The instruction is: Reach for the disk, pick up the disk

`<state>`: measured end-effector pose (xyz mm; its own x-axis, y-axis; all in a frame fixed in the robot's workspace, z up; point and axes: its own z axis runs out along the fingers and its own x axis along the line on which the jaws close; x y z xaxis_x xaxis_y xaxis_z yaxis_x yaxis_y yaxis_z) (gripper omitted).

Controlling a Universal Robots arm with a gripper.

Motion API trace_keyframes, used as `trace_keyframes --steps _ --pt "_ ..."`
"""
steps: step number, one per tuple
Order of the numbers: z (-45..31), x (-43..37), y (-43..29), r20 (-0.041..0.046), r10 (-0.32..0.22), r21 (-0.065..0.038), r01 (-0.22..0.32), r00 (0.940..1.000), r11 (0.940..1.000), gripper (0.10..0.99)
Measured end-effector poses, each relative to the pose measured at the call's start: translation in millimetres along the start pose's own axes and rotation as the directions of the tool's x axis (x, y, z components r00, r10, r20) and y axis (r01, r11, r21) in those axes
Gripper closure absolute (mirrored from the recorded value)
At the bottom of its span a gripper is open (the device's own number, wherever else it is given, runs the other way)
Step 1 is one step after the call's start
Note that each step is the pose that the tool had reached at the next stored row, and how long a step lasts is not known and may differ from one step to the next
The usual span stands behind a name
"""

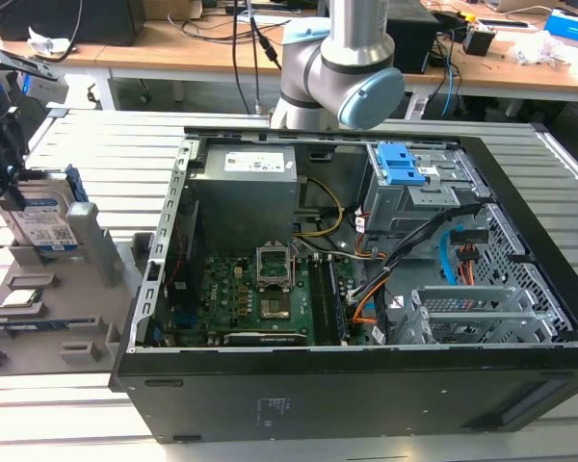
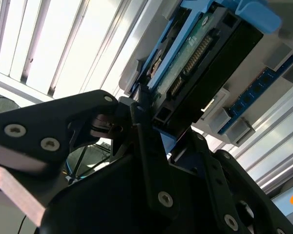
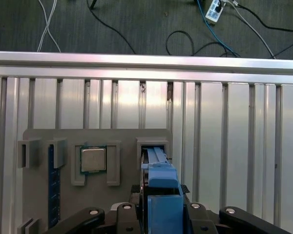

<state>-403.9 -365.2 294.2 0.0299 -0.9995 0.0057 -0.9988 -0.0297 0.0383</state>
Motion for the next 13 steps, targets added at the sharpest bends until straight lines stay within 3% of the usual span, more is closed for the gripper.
trace_keyframes --steps 6,8,13 --pt "-15.0 0.1 0.6 -0.0001 0.000 0.000 0.000 1.0000 1.0000 0.718" --pt "-24.8 0.0 1.0 0.0000 0.000 0.000 0.000 1.0000 1.0000 0.718" --pt "-38.6 -0.4 1.5 0.0000 0.000 0.000 0.000 1.0000 1.0000 0.718"
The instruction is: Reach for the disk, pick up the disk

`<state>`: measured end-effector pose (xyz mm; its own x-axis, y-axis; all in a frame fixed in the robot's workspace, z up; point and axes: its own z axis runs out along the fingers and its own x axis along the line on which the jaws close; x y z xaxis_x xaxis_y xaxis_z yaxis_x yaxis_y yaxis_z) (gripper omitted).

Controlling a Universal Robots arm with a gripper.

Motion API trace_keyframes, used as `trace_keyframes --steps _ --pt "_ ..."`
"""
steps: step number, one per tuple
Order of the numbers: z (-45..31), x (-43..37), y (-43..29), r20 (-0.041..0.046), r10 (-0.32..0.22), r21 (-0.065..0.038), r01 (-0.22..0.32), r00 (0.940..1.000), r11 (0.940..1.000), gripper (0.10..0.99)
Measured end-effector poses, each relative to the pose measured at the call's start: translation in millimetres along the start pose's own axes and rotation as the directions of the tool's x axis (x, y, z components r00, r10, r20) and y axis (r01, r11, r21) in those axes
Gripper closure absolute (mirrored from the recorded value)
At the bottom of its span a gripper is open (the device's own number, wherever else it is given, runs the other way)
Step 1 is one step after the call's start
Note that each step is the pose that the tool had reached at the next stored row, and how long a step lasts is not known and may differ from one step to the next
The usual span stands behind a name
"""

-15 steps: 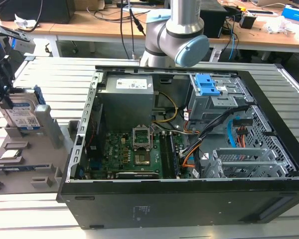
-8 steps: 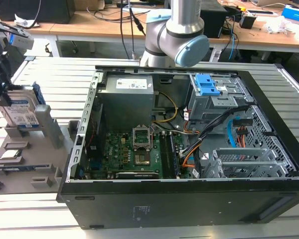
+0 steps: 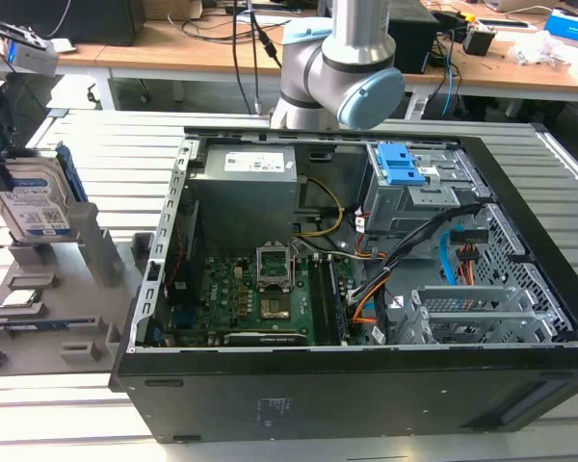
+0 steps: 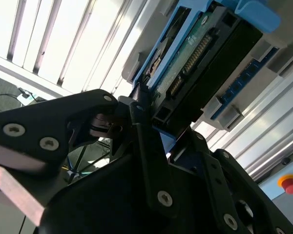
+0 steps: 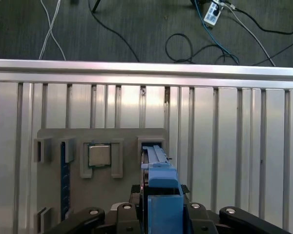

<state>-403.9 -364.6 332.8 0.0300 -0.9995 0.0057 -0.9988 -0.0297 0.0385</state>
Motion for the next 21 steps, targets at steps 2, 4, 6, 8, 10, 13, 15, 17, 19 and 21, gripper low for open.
trace_keyframes --steps 2,4,6,8,10,13,15,17,19,21 --pt "-4.8 -0.1 0.1 -0.0001 0.000 0.000 0.000 1.0000 1.0000 0.718" --pt "-9.3 -0.3 0.3 -0.0001 0.000 0.000 0.000 1.0000 1.0000 0.718" --pt "-12.0 -0.3 0.3 -0.0001 0.000 0.000 0.000 1.0000 1.0000 0.718" --pt "-14.3 -0.5 0.4 -0.0002 0.000 0.000 0.000 1.0000 1.0000 0.718" --pt "-18.3 -0.6 0.5 -0.0004 0.000 0.000 0.000 1.0000 1.0000 0.718" --pt "-25.7 -0.9 0.7 -0.0010 0.000 0.000 0.000 1.0000 1.0000 0.718" --pt "-30.7 -1.1 0.8 -0.0016 0.000 0.000 0.000 1.0000 1.0000 0.718" --pt "-34.7 -1.3 0.9 -0.0024 0.000 0.000 0.000 1.0000 1.0000 0.718" --pt "-38.9 -1.5 1.0 -0.0031 0.000 0.000 0.000 1.0000 1.0000 0.718" --pt "-43.4 -1.7 1.2 -0.0042 0.000 0.000 0.000 1.0000 1.0000 0.718"
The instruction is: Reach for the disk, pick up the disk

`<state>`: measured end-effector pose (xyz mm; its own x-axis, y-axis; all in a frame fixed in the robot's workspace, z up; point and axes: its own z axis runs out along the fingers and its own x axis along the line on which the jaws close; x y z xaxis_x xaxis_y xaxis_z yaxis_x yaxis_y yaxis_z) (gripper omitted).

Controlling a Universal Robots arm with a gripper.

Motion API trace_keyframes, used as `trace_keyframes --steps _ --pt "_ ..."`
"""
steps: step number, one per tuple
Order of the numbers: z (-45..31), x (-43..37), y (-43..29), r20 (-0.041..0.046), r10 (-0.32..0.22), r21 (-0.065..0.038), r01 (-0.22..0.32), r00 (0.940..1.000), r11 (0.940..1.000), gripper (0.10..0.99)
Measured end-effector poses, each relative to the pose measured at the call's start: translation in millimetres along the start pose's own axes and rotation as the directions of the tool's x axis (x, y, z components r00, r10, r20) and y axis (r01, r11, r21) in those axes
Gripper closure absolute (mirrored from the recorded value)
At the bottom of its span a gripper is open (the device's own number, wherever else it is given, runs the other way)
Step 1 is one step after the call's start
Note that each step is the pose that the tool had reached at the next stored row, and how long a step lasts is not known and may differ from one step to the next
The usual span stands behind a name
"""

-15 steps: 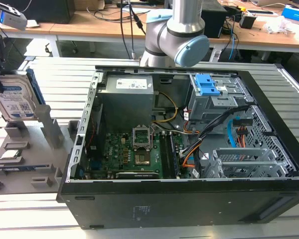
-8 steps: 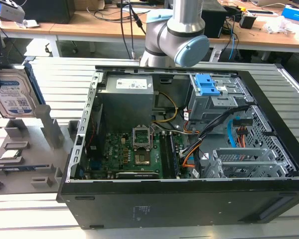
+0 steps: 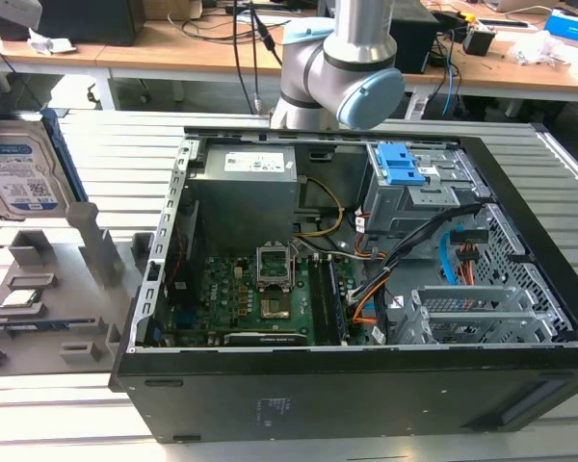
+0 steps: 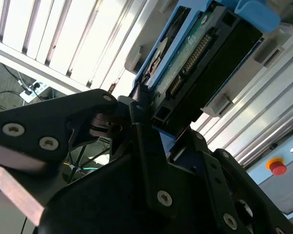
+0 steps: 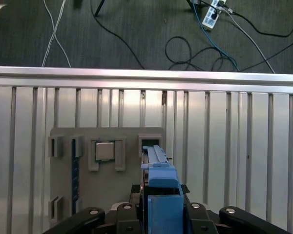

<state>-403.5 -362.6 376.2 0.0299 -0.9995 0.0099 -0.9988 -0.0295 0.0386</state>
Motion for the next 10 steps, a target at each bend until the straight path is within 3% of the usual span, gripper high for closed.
trace_keyframes --steps 10 --pt "-23.0 -0.7 0.5 -0.0046 0.000 0.000 0.000 1.0000 1.0000 0.718"
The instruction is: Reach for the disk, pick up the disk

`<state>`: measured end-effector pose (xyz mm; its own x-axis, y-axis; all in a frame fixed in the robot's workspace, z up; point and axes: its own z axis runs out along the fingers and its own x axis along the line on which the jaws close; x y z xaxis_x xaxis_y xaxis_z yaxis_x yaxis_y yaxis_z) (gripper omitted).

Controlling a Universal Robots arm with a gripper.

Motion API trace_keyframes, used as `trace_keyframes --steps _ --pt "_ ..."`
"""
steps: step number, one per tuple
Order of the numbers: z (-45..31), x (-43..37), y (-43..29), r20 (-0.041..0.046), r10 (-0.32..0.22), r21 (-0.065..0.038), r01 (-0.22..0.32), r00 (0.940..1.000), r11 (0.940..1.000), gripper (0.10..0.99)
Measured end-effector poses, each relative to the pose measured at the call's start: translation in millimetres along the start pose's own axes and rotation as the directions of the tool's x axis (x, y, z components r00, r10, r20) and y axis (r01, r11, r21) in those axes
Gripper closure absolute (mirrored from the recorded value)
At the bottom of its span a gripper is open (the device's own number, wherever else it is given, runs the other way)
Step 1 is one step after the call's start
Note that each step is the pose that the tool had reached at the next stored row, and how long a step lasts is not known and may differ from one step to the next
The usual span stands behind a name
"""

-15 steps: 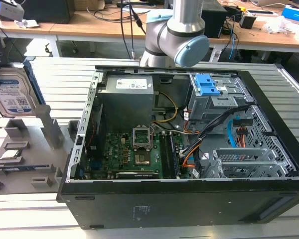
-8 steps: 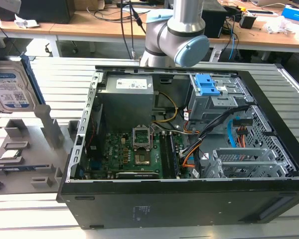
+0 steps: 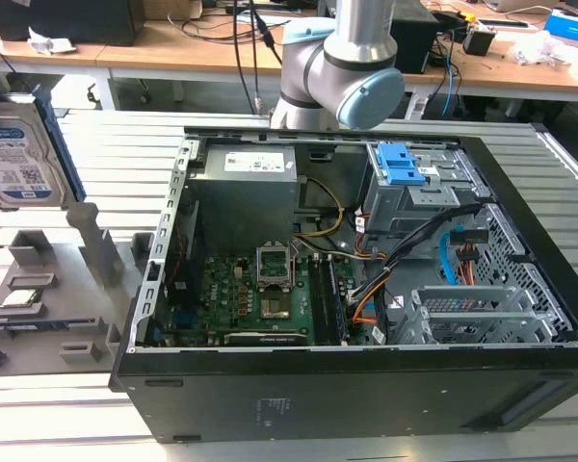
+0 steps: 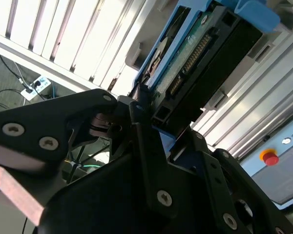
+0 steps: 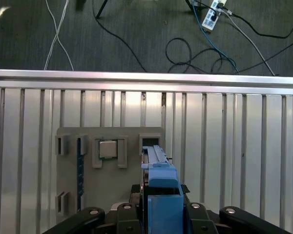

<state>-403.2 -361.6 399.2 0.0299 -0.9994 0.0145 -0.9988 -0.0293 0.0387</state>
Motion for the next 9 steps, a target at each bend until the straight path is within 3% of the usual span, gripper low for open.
trace_keyframes --steps 3,9 --pt "-13.6 -0.4 0.4 -0.0027 0.000 0.000 0.000 1.0000 1.0000 0.718" --pt "-25.0 -0.8 0.6 -0.0046 0.000 0.000 0.000 1.0000 1.0000 0.718"
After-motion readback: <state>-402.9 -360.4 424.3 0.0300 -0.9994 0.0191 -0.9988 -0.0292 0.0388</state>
